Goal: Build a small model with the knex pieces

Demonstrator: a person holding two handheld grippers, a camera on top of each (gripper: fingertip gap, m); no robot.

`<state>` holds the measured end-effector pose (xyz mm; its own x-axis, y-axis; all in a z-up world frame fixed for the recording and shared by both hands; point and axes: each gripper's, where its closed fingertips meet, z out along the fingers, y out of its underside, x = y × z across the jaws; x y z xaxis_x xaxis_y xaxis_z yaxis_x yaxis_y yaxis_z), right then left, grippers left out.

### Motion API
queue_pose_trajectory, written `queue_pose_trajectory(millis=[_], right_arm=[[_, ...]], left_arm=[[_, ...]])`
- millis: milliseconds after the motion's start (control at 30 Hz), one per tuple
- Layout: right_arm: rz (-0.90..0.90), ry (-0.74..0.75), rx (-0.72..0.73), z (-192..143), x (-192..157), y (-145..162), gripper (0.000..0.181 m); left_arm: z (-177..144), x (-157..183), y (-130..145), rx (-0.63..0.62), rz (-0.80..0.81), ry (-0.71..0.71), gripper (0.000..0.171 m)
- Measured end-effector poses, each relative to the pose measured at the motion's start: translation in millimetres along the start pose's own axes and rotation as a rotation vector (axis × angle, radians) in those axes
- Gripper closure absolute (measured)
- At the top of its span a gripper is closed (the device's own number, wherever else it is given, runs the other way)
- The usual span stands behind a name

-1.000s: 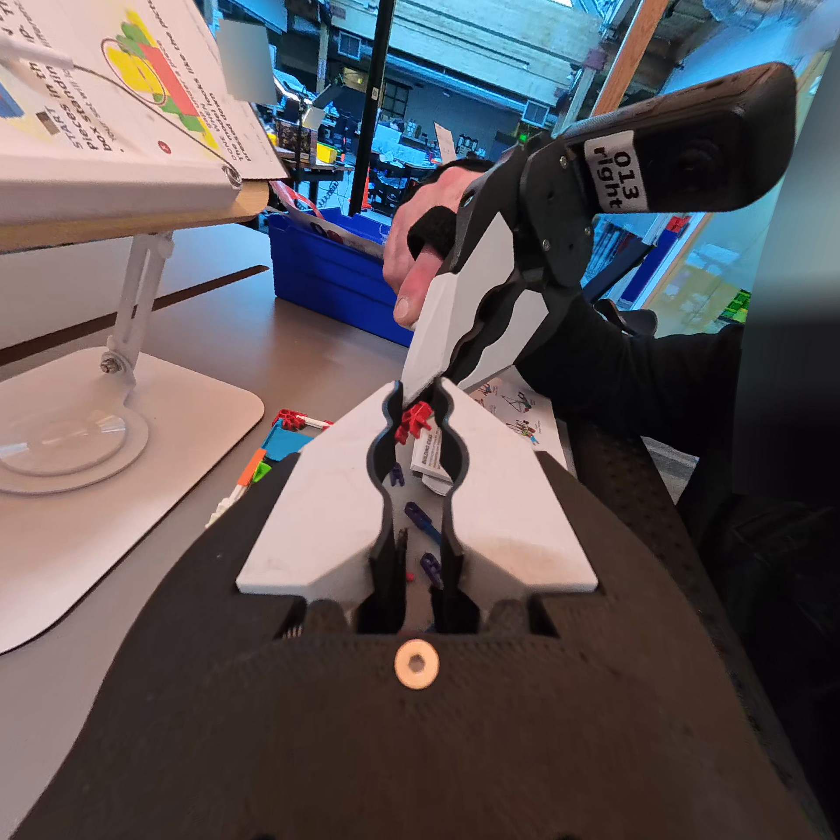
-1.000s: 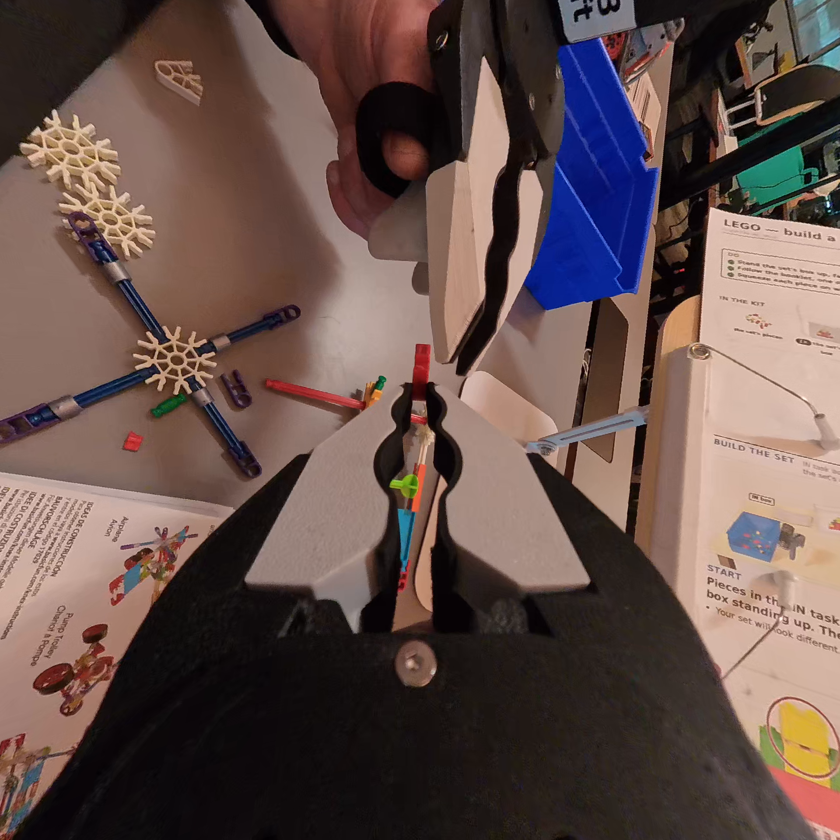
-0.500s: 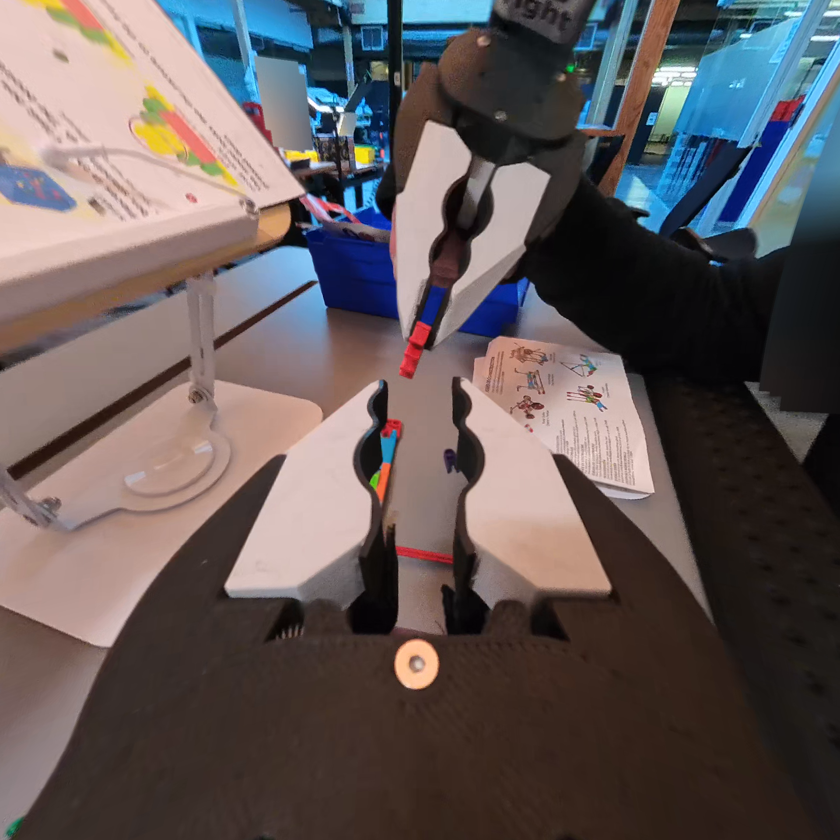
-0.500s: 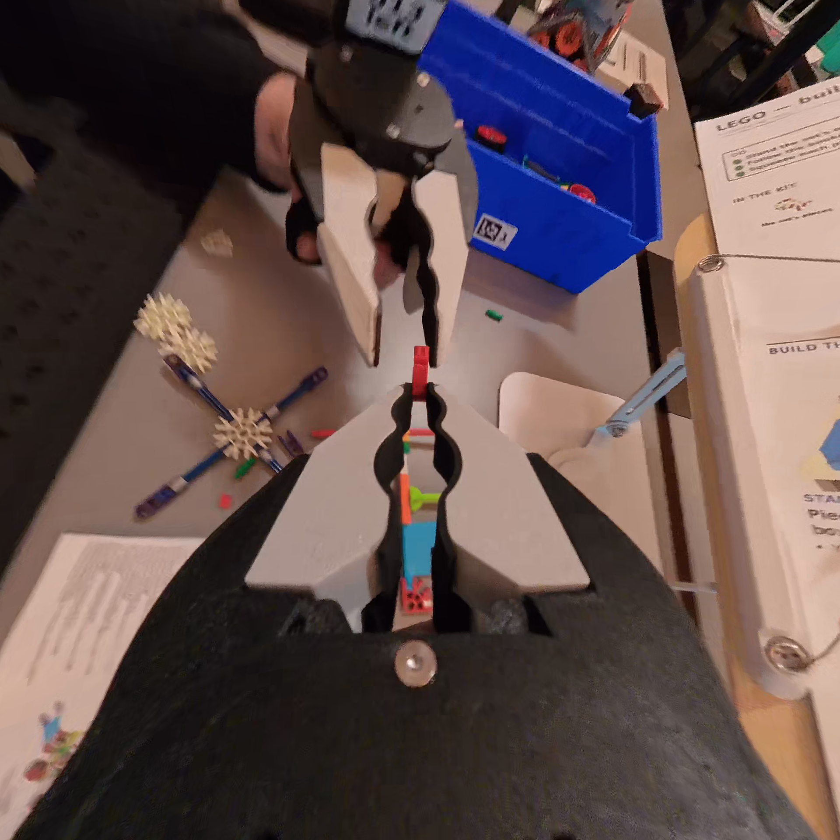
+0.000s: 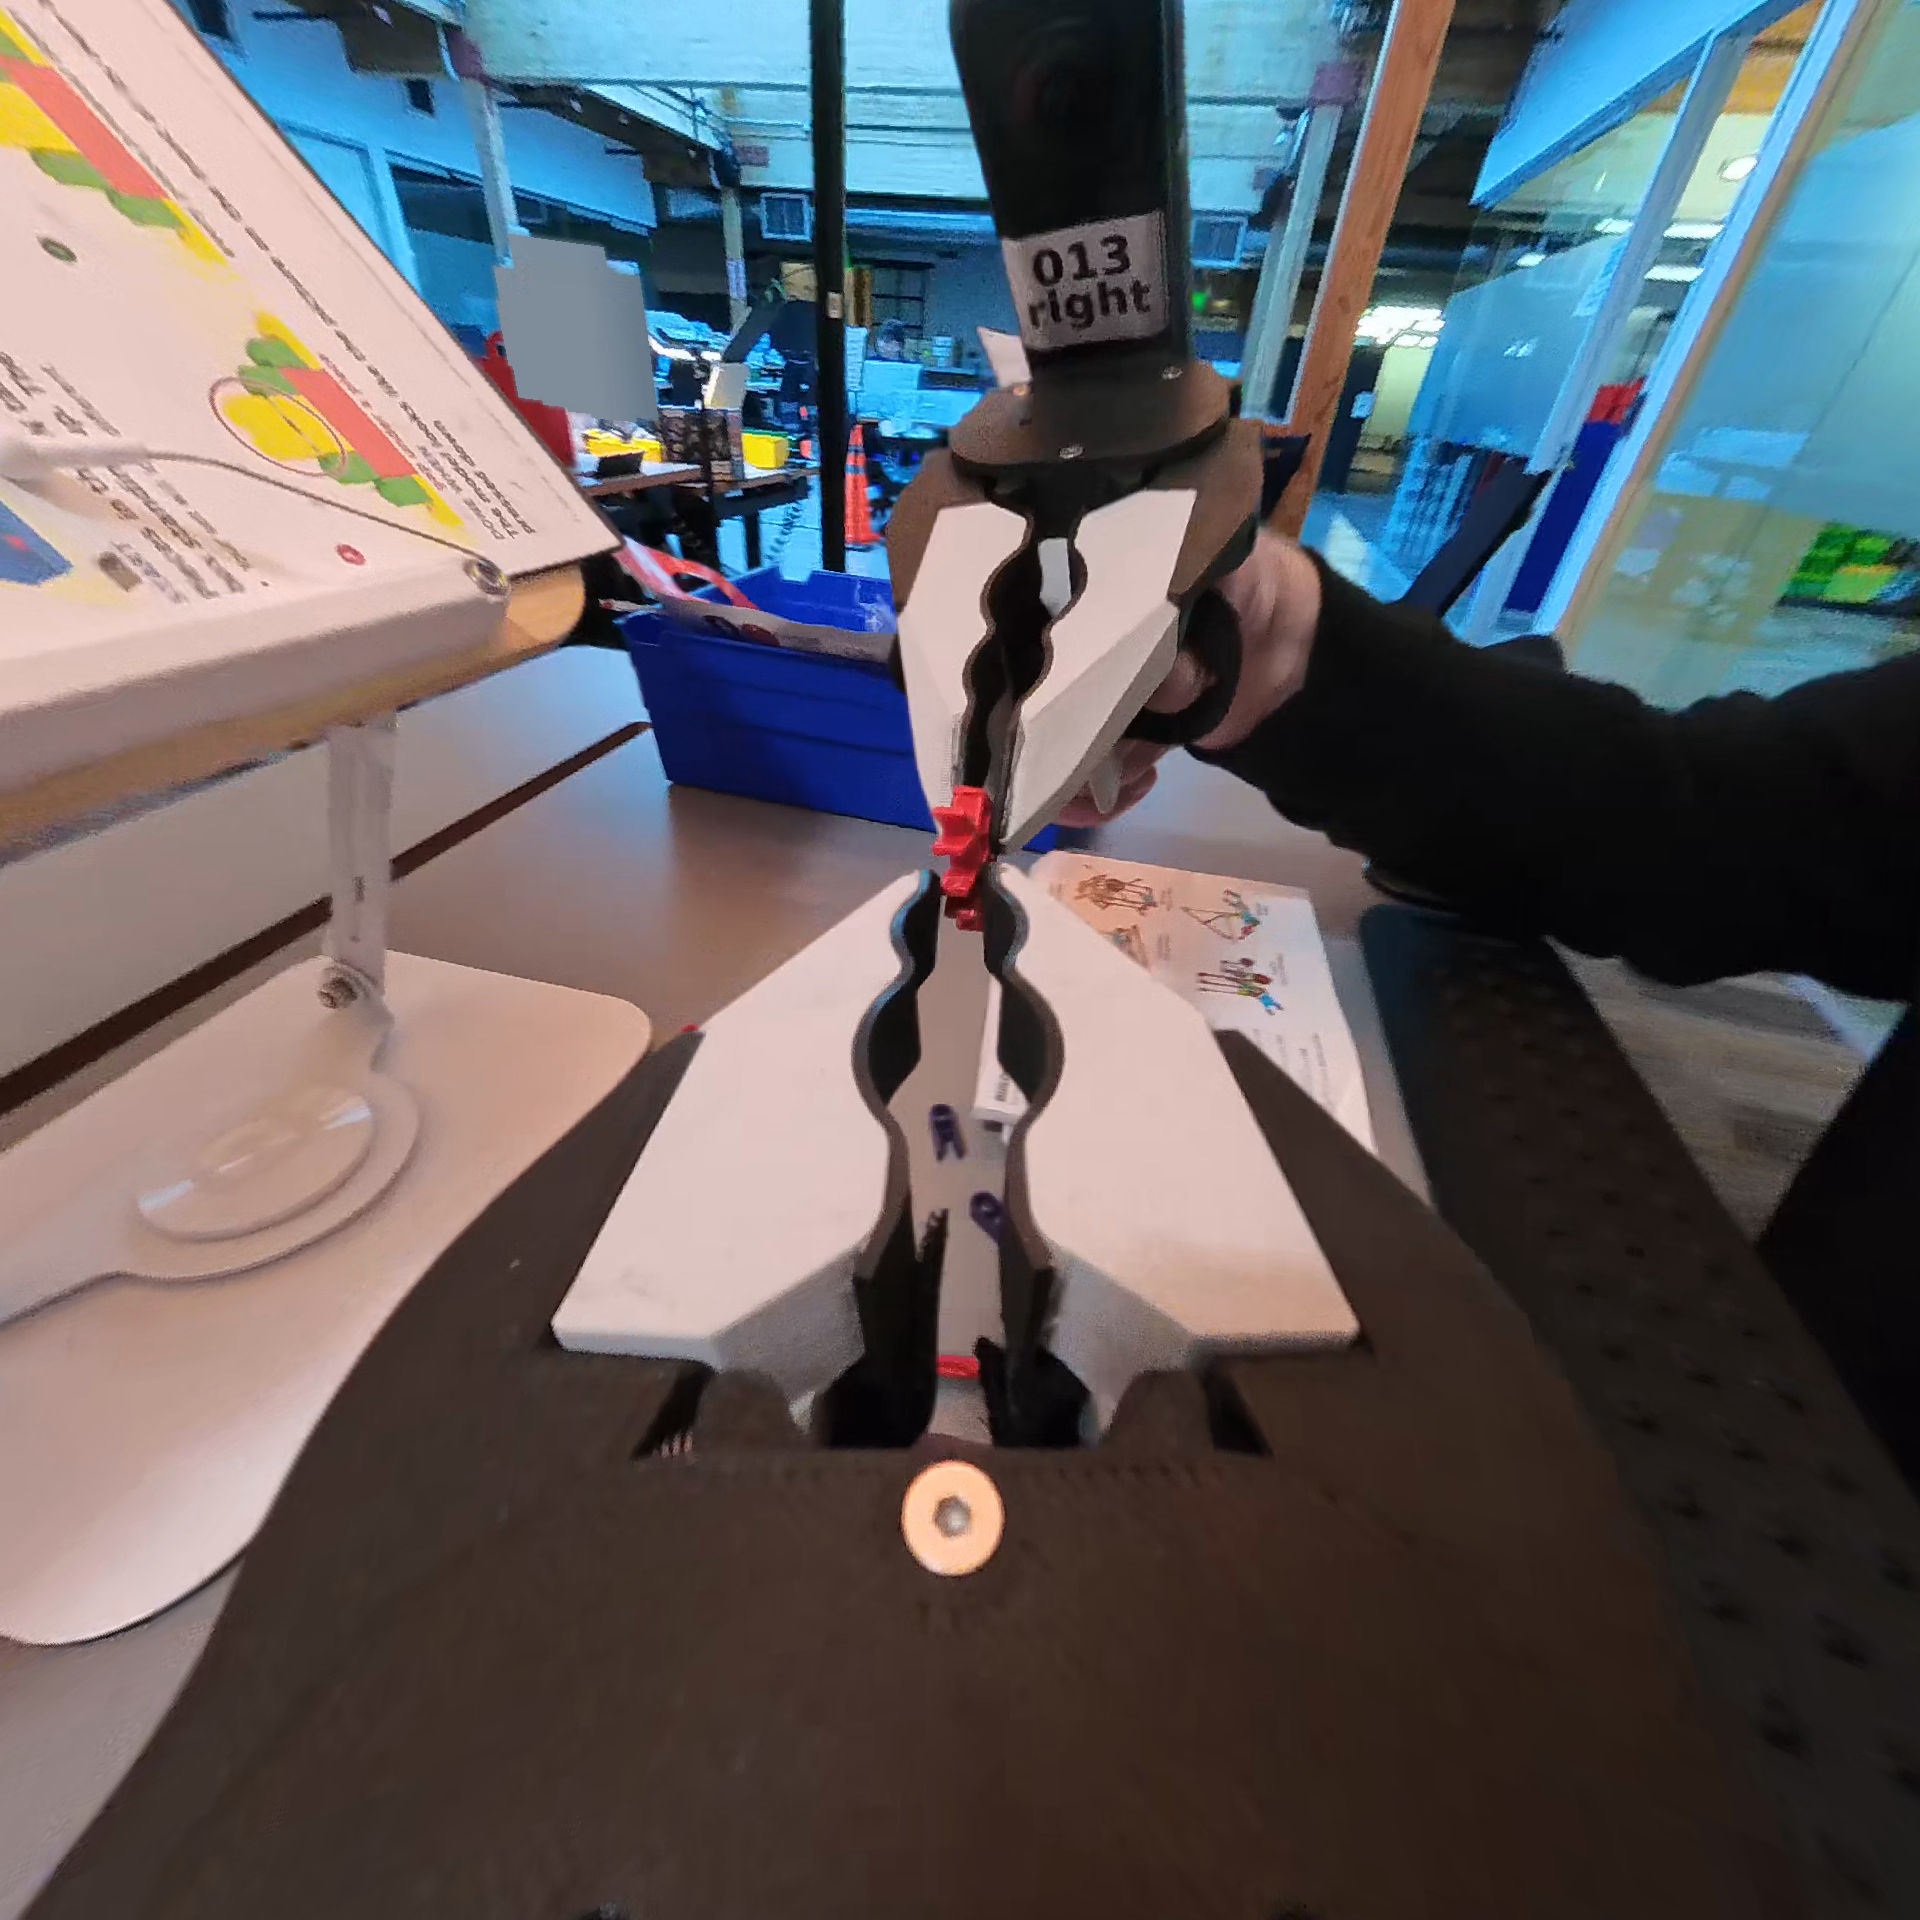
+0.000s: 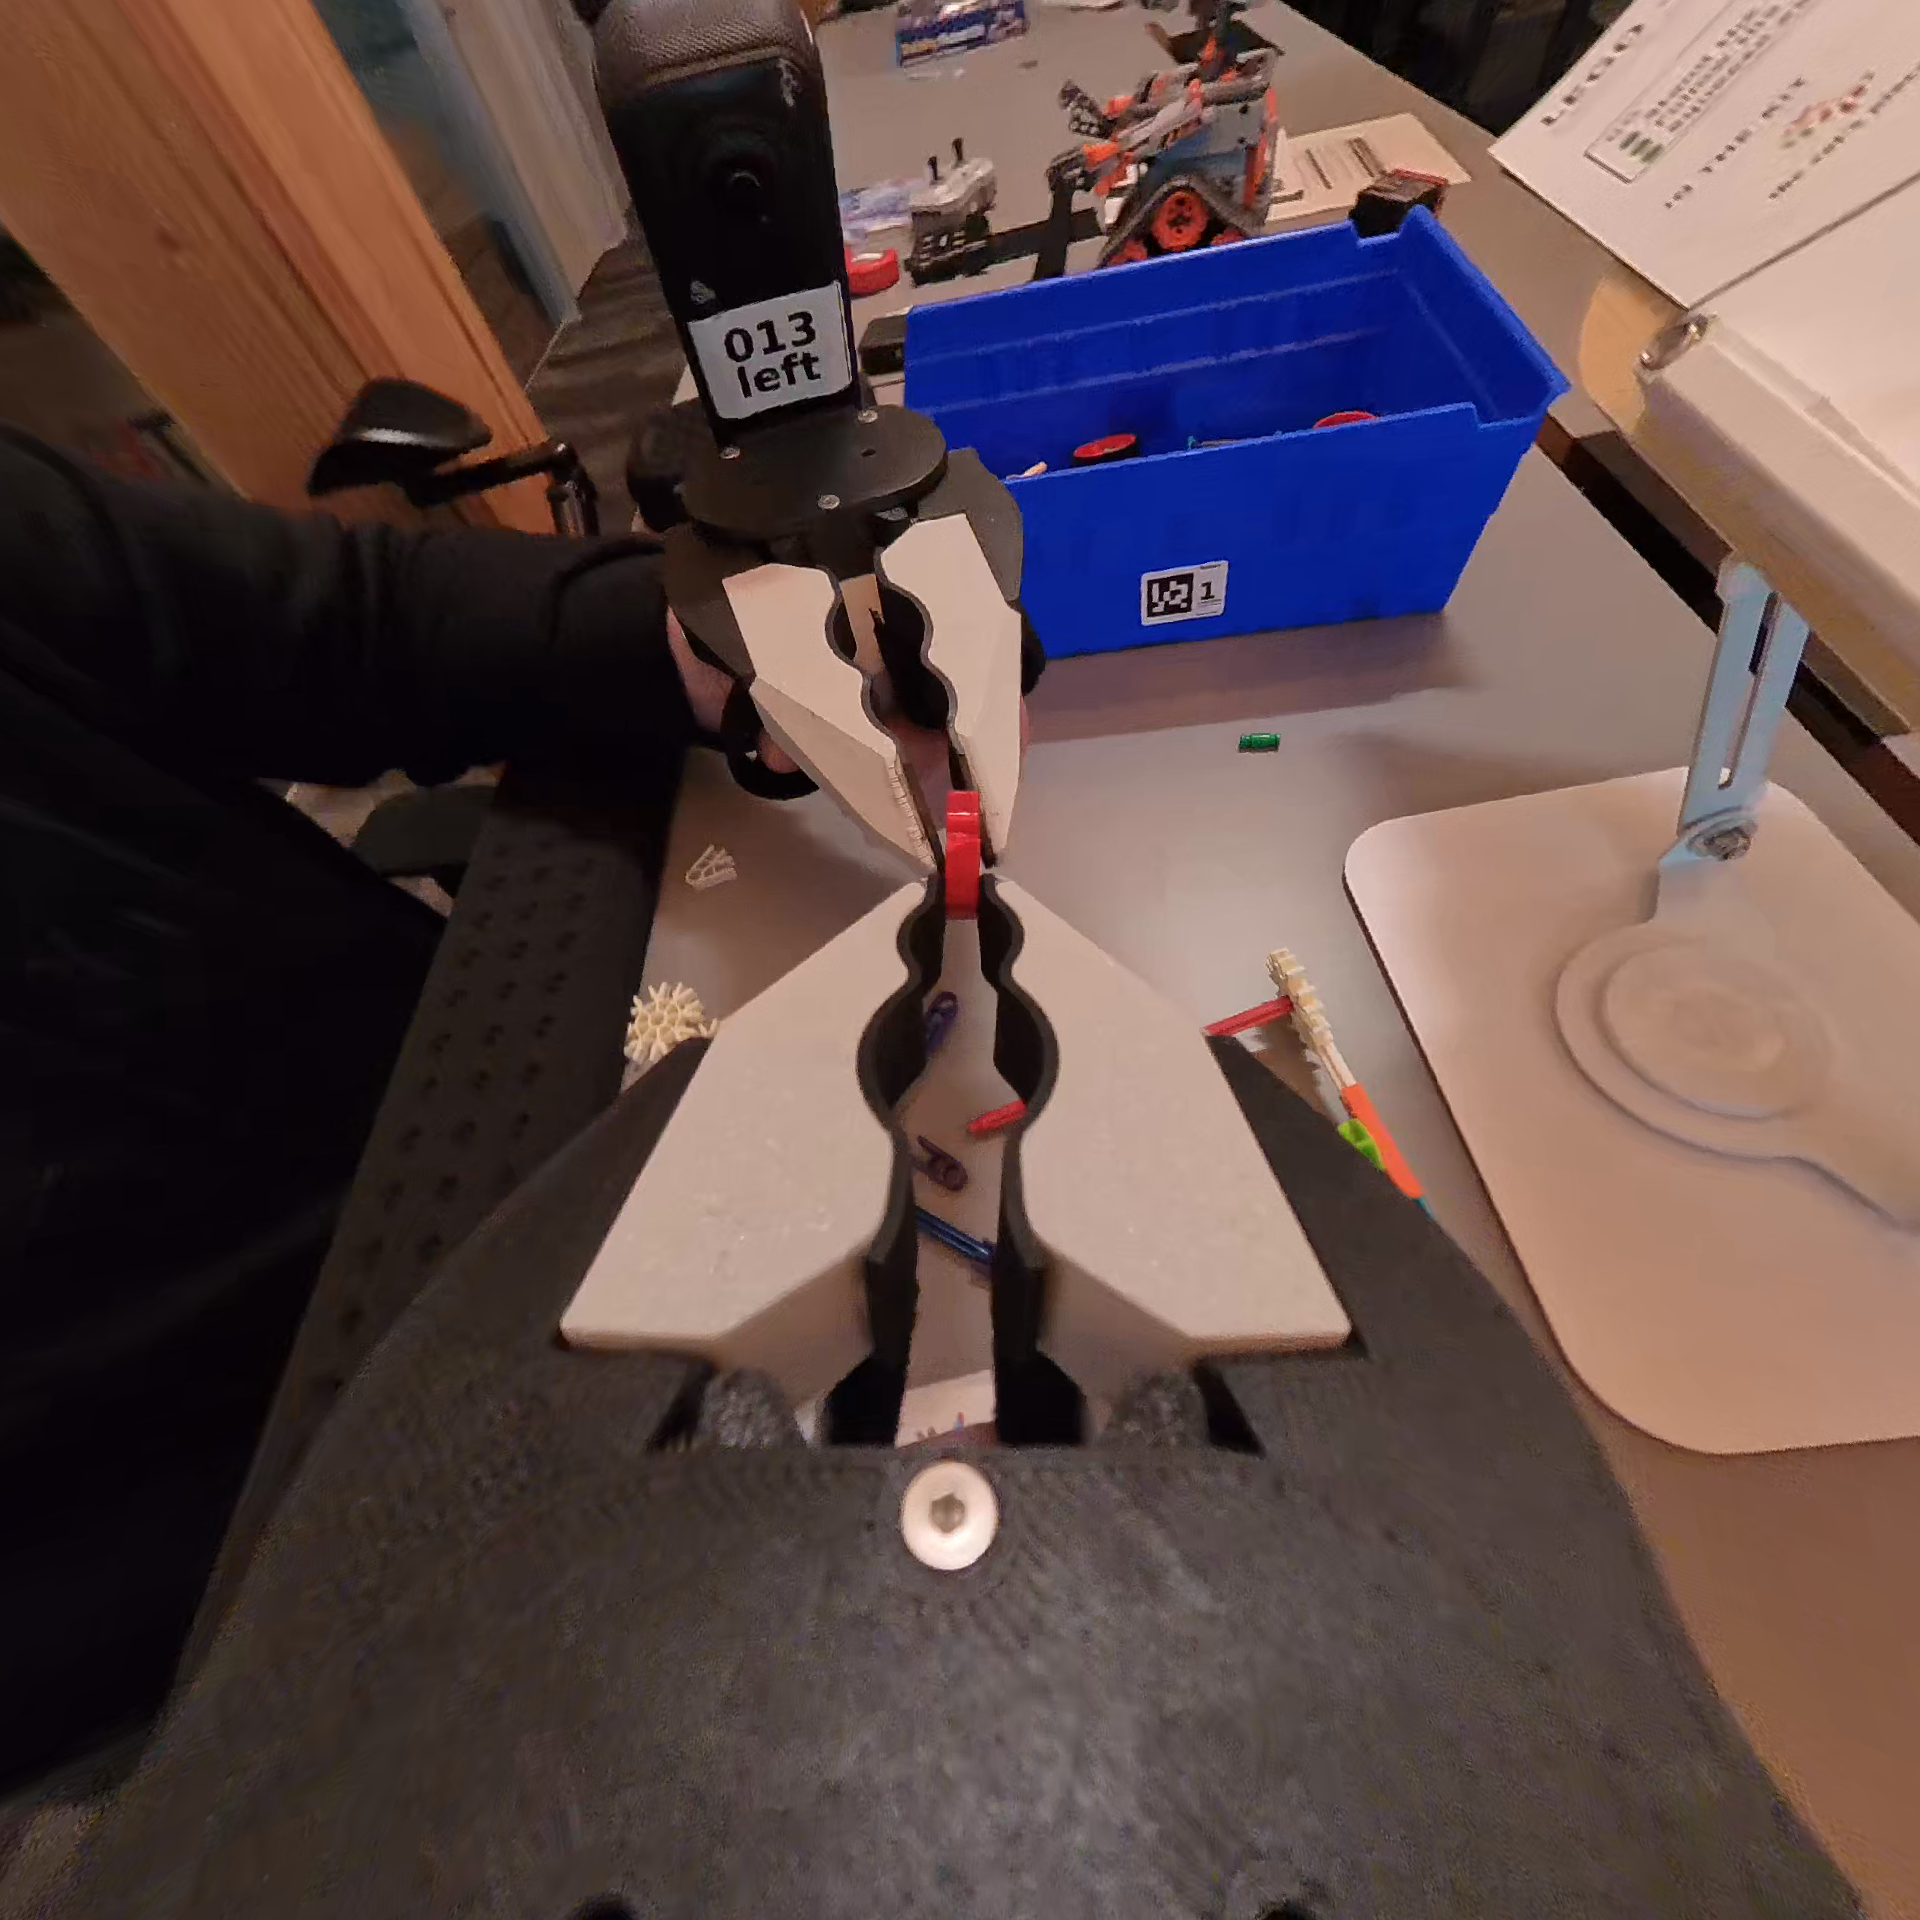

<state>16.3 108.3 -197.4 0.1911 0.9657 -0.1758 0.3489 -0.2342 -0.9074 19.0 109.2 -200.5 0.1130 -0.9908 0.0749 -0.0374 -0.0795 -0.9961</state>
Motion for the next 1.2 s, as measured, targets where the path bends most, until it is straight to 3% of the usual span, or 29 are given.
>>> queue_pose_trajectory(millis=[267, 367, 500, 700, 767, 1033, 1200], right_arm=[[0.061, 0.06, 0.077, -3.1, -2.0, -6.1, 0.158], [0.083, 0.088, 0.114, -10.5, 2.3, -7.8, 0.16], [0.083, 0.106, 0.086, 3.9, 4.6, 1.3, 0.158], [0.0, 0.132, 0.056, 14.8, 0.1, 2.6, 0.177], [-0.024, 0.117, 0.008, 12.6, -3.9, 11.0, 0.177], [-0.114, 0.009, -0.433, 14.7, -30.0, 104.7, 0.177], [-0.103, -0.051, -0.617, 14.1, -36.6, 153.0, 0.177]], left_arm=[[-9.1, -5.7, 0.6, 0.012, -0.094, 0.058, 0.167], [-12.5, -5.3, -2.6, 0.029, -0.119, 0.082, 0.167], [-11.5, -2.9, -1.6, 0.034, -0.157, 0.115, 0.167], [-10.1, -2.9, 8.6, -0.034, -0.168, 0.09, 0.165], [-11.8, -8.6, 11.9, -0.084, -0.136, 0.005, 0.148], [-40.5, 2.9, 0.5, -0.295, 0.235, -0.205, 0.148], [-95.0, 5.3, -24.0, -0.389, 0.384, -0.37, 0.149]])
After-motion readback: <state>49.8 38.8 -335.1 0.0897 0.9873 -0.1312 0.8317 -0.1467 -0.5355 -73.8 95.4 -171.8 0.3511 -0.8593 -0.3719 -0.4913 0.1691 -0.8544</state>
